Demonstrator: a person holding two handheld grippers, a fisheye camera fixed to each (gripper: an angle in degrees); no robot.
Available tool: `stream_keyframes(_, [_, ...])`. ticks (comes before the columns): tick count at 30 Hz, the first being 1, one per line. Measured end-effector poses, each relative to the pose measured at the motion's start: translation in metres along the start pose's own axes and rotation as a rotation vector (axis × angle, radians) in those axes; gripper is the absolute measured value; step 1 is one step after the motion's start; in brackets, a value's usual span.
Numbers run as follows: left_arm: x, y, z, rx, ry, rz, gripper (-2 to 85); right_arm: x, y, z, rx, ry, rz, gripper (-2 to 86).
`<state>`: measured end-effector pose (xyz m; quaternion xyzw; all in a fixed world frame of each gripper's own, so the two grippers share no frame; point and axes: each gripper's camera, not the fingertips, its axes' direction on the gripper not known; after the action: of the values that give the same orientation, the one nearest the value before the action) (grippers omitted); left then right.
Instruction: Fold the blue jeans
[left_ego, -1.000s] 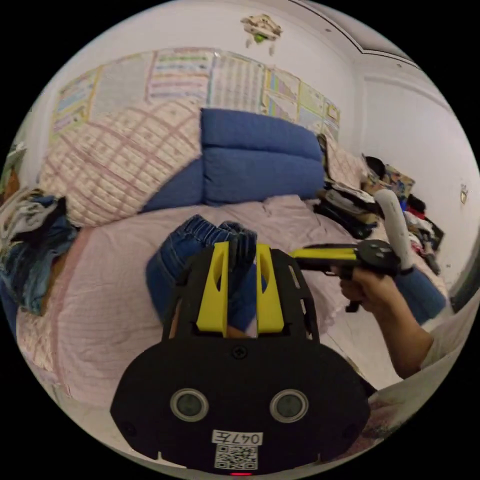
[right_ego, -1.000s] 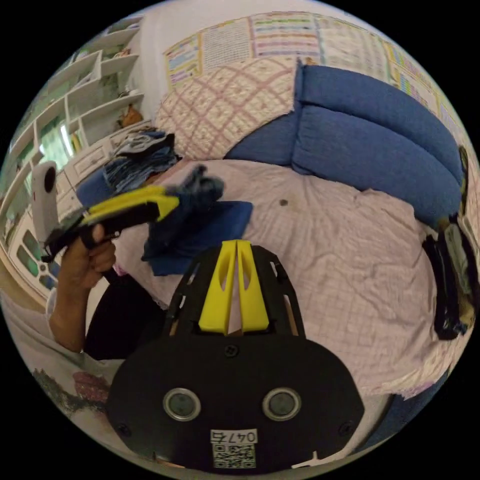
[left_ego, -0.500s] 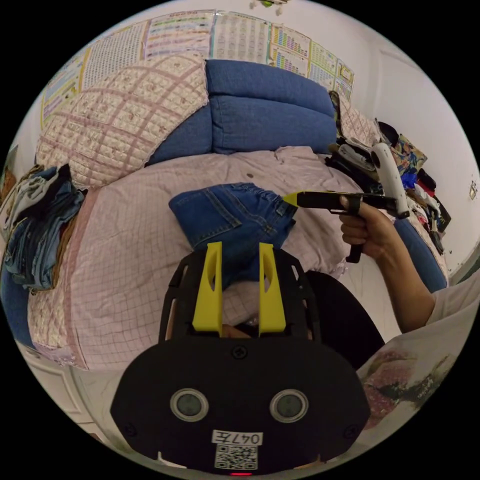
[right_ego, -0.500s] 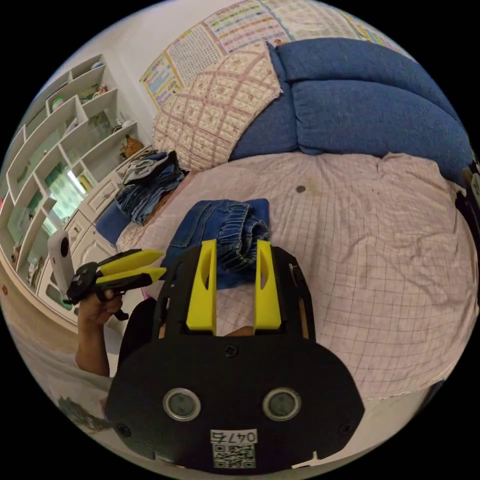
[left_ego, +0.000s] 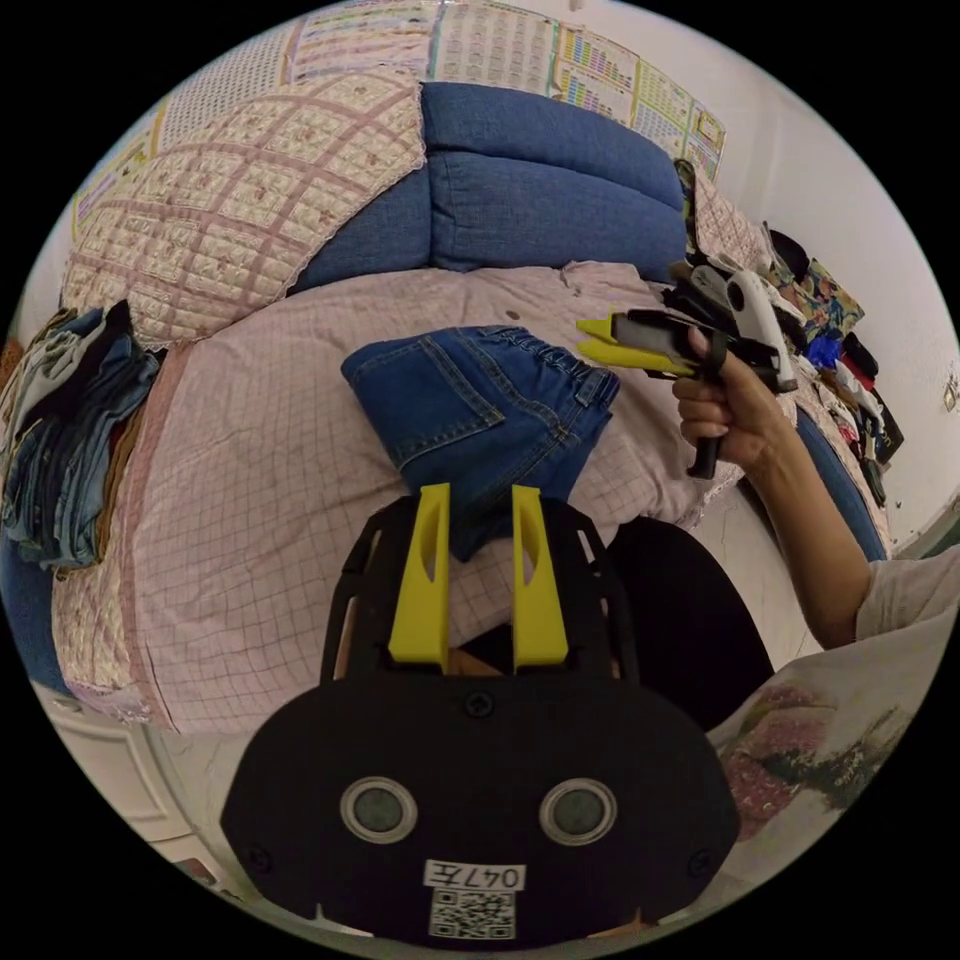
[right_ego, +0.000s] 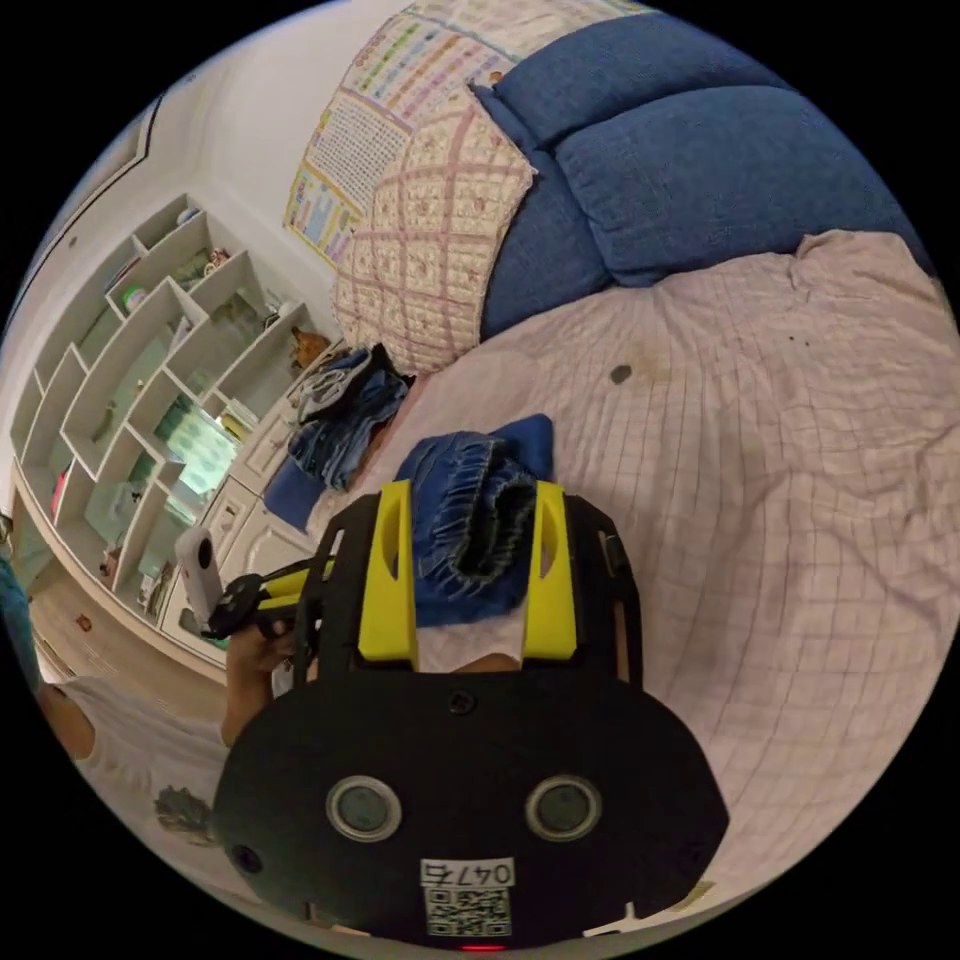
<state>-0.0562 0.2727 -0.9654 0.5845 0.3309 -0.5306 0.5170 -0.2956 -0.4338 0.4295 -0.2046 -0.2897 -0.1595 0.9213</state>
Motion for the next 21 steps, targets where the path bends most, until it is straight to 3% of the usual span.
stream_keyframes(3, [-0.02, 0.022, 0.012, -0.01, 0.002, -0.002, 9.2, 0.041, 0.013, 0.039, -0.092, -0.026, 0.031, 14.1])
stream_keyframes(10, [-0.07, 0.069, 0.037, -0.041, 0.031, -0.023, 9.0, 0.096, 0.066, 0.072, -0.105, -0.08, 0.026, 11.7])
stream_keyframes(21, [-0.129, 0.143, 0.061, -0.053, 0.027, -0.037, 9.0, 0.108, 0.174, 0.085, -0.045, 0.041, -0.249, 4.1])
